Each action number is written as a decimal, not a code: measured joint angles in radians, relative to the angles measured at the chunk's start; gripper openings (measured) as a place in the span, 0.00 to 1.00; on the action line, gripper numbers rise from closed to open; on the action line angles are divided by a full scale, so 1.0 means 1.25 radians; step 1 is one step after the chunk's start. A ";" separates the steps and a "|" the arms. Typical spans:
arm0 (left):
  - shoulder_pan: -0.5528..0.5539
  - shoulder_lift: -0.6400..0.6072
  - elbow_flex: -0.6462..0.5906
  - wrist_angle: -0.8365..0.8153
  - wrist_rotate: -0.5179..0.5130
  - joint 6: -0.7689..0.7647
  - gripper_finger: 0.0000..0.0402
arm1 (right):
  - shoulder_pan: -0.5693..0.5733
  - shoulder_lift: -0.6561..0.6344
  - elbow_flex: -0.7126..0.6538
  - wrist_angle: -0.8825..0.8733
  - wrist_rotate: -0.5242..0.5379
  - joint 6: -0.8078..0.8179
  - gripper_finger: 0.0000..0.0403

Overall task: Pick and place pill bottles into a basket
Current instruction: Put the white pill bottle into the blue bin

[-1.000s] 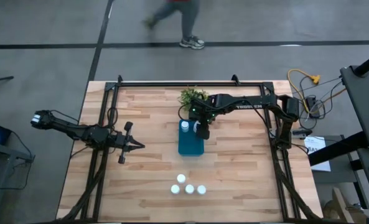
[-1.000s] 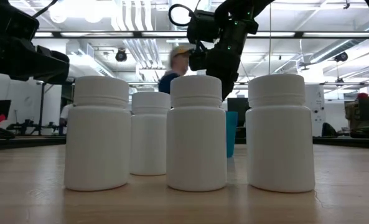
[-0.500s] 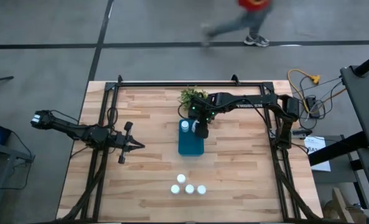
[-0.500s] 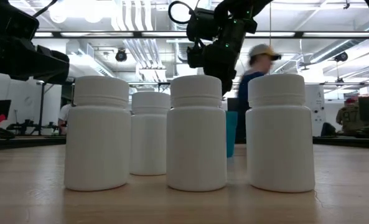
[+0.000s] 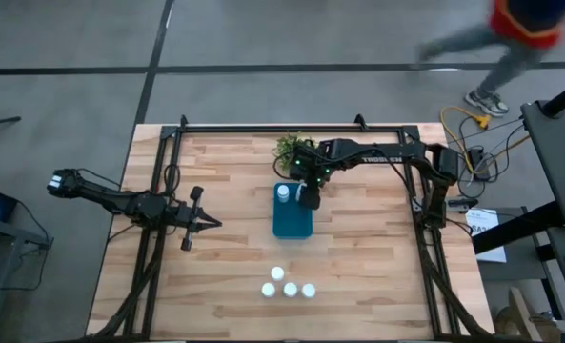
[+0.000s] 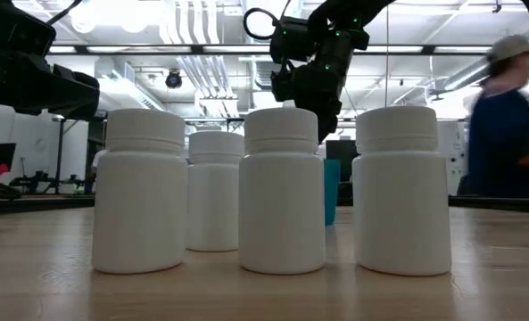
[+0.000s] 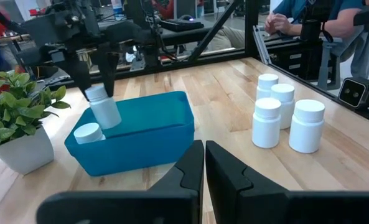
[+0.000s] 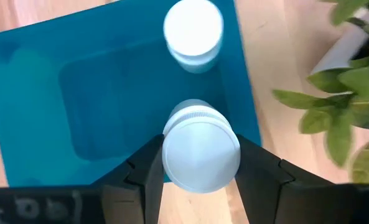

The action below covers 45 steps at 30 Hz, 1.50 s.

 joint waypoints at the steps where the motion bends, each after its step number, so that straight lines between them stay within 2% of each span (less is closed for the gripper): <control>1: 0.000 0.000 0.000 0.000 0.000 0.000 0.00 | -0.001 0.000 0.001 0.000 0.000 -0.001 0.37; 8: 0.000 0.000 0.000 -0.001 0.000 0.000 0.00 | -0.001 0.015 0.007 0.011 -0.001 -0.006 0.37; 18: 0.000 -0.003 0.000 -0.004 0.001 0.000 0.00 | -0.001 0.152 0.093 -0.029 -0.002 -0.050 0.37; 25: 0.000 -0.002 0.000 -0.005 0.001 -0.001 0.00 | -0.001 0.163 0.151 -0.095 0.007 -0.059 0.37; 37: 0.000 0.000 0.000 -0.004 0.009 -0.021 0.00 | -0.001 0.154 0.126 -0.081 0.026 -0.058 0.37; 45: 0.000 0.000 0.000 -0.004 0.009 -0.021 0.00 | -0.001 0.154 0.124 -0.078 0.025 -0.042 0.54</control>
